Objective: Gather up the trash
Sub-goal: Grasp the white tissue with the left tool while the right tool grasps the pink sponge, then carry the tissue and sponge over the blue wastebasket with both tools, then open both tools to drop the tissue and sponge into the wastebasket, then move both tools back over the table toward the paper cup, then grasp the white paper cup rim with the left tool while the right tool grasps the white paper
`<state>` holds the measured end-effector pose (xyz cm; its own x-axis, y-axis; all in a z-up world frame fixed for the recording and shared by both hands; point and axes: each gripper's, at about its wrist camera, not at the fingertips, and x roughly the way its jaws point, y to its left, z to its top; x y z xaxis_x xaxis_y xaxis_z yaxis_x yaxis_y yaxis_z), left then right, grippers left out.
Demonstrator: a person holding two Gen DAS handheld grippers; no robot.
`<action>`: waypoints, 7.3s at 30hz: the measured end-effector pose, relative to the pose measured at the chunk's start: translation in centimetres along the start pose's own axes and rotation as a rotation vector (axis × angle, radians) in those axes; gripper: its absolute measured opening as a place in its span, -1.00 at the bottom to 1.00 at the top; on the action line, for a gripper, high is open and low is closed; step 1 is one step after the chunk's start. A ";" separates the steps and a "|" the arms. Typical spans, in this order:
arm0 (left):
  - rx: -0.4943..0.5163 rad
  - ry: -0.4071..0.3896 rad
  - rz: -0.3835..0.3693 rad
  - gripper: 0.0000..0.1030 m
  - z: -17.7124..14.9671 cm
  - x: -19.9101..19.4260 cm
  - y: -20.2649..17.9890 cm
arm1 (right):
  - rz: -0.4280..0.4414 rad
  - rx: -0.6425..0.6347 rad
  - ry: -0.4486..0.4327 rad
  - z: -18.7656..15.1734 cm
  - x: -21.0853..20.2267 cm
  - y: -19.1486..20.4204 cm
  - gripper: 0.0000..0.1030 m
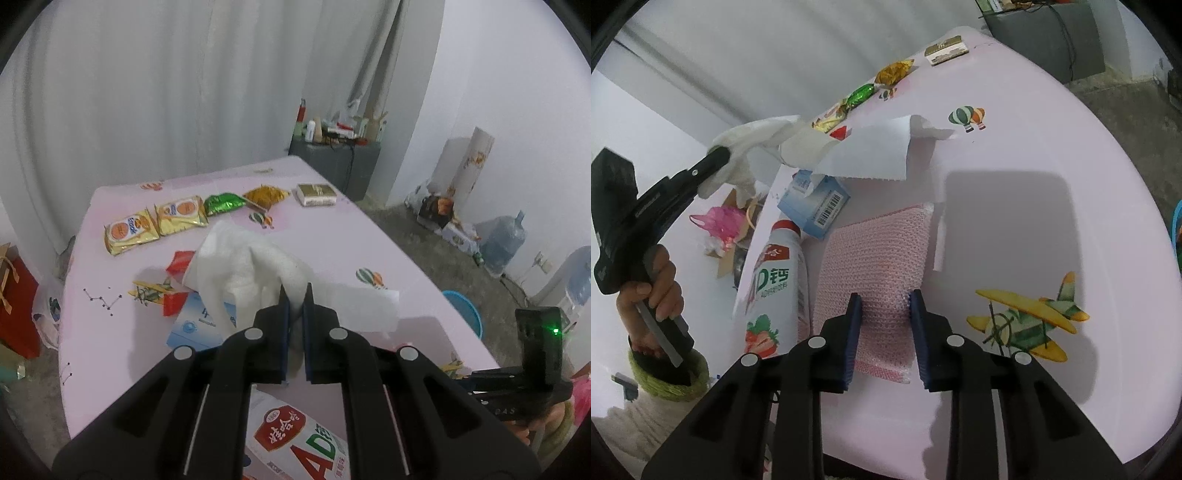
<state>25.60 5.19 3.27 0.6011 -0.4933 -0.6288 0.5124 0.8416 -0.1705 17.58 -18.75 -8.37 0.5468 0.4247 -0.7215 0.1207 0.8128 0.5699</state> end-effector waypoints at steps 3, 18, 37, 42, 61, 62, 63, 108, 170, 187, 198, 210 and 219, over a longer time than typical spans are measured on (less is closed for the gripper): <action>-0.007 -0.026 -0.001 -0.91 0.2 -1.1 0.1 | 0.009 0.007 -0.012 0.0 -0.6 -0.1 -0.50; -0.007 -0.120 -0.065 -0.91 0.8 -4.8 -1.1 | 0.004 0.042 -0.115 -0.6 -4.3 -0.9 -0.52; 0.102 -0.145 -0.143 -0.91 1.9 -5.7 -8.3 | 0.024 0.095 -0.302 -1.4 -11.6 -3.7 -0.52; 0.117 -0.131 -0.179 -0.91 1.9 -5.0 -10.6 | 0.015 0.104 -0.331 -1.7 -12.9 -4.6 -0.52; 0.275 -0.012 -0.301 -0.91 2.3 1.7 -22.1 | -0.038 0.238 -0.447 -3.5 -17.1 -11.6 -0.52; 0.287 -0.002 -0.304 -0.91 2.3 2.2 -22.8 | -0.043 0.252 -0.456 -3.7 -17.4 -12.3 -0.52; 0.302 0.009 -0.309 -0.91 2.2 2.8 -23.6 | -0.047 0.266 -0.464 -3.9 -17.7 -13.0 -0.52; 0.571 0.596 -0.465 0.03 -7.5 32.8 -51.2 | -0.581 0.862 -0.475 -7.9 -17.7 -43.1 -0.04; -0.402 0.139 -0.156 0.31 5.0 10.8 14.3 | 0.196 0.266 0.034 8.5 2.1 -3.6 0.49; -0.327 0.223 -0.215 -0.52 3.6 14.0 13.9 | 0.345 0.467 0.106 9.2 6.9 -5.8 -0.24; -0.290 0.168 -0.266 -0.93 3.8 12.4 13.0 | 0.378 0.431 0.045 10.2 6.3 -4.7 -0.90; -0.288 0.051 -0.312 -0.94 4.6 8.3 11.3 | 0.447 0.329 -0.076 10.6 2.8 -2.7 -0.94; -0.308 0.025 -0.375 -0.94 4.5 6.1 9.6 | 0.465 0.289 -0.153 9.7 -1.6 -2.4 -0.95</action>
<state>36.97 9.31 1.25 0.3929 -0.7731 -0.4979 0.4836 0.6342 -0.6032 24.46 -25.30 -4.76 0.7079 0.6315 -0.3164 0.0486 0.4033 0.9138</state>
